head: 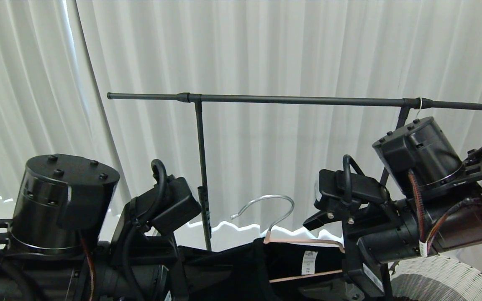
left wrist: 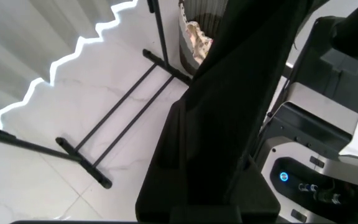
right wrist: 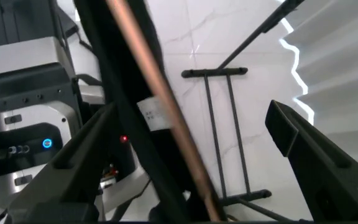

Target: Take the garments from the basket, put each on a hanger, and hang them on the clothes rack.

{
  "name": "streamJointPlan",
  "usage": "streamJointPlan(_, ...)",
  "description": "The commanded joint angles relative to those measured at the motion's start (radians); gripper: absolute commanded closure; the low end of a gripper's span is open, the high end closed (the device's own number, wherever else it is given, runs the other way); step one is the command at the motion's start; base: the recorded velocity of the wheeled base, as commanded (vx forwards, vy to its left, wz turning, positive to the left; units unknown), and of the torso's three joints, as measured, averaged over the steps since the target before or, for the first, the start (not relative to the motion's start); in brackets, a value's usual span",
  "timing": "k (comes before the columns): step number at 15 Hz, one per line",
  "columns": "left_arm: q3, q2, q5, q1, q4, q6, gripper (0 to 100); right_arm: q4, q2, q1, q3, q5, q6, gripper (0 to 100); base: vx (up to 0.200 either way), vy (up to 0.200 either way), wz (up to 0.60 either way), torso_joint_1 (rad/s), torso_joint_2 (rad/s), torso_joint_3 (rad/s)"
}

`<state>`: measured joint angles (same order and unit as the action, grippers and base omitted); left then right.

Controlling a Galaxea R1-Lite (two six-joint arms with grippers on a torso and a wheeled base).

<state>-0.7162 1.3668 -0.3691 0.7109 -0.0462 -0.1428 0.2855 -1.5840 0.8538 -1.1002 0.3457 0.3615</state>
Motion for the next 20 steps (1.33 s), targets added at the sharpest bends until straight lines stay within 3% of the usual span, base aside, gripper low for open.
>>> streamJointPlan(1, -0.003, -0.003, -0.001, 0.002, 0.0, 0.0, 100, 0.0, -0.019, -0.004, 0.002, -0.001, -0.001, 0, 0.0, 0.0, 0.0, 0.0, 0.0, 0.0)
streamJointPlan(3, -0.003, -0.006, -0.001, 0.009, 0.0, 0.0, 100, -0.002, -0.024, -0.012, 0.002, -0.004, -0.001, 0, 0.0, 0.0, 0.0, 0.0, 0.0, 0.0)
streamJointPlan(4, -0.003, -0.008, -0.001, 0.009, 0.0, 0.0, 100, -0.002, -0.024, -0.012, 0.003, -0.004, -0.001, 100, 0.0, 0.0, 0.0, 0.0, 0.0, 0.0)
streamJointPlan(10, 0.0, -0.022, -0.001, 0.009, 0.0, 0.0, 100, -0.008, -0.024, -0.044, 0.003, -0.011, 0.004, 100, 0.0, 0.0, 0.0, 0.0, 0.0, 0.0)
streamJointPlan(14, 0.001, -0.018, -0.001, 0.009, -0.001, 0.003, 100, -0.014, 0.006, -0.071, 0.005, -0.002, 0.073, 100, 0.0, 0.0, 0.0, 0.0, 0.0, 0.0)
streamJointPlan(15, 0.003, -0.012, 0.003, 0.006, -0.001, 0.003, 0, -0.014, 0.018, -0.084, 0.005, 0.002, 0.109, 100, 0.0, 0.0, 0.0, 0.0, 0.0, 0.0)
streamJointPlan(20, 0.038, -0.041, 0.009, -0.045, -0.057, 0.003, 0, -0.012, 0.073, -0.214, 0.006, 0.024, 0.246, 100, 0.0, 0.0, 0.0, 0.0, 0.0, 0.0)
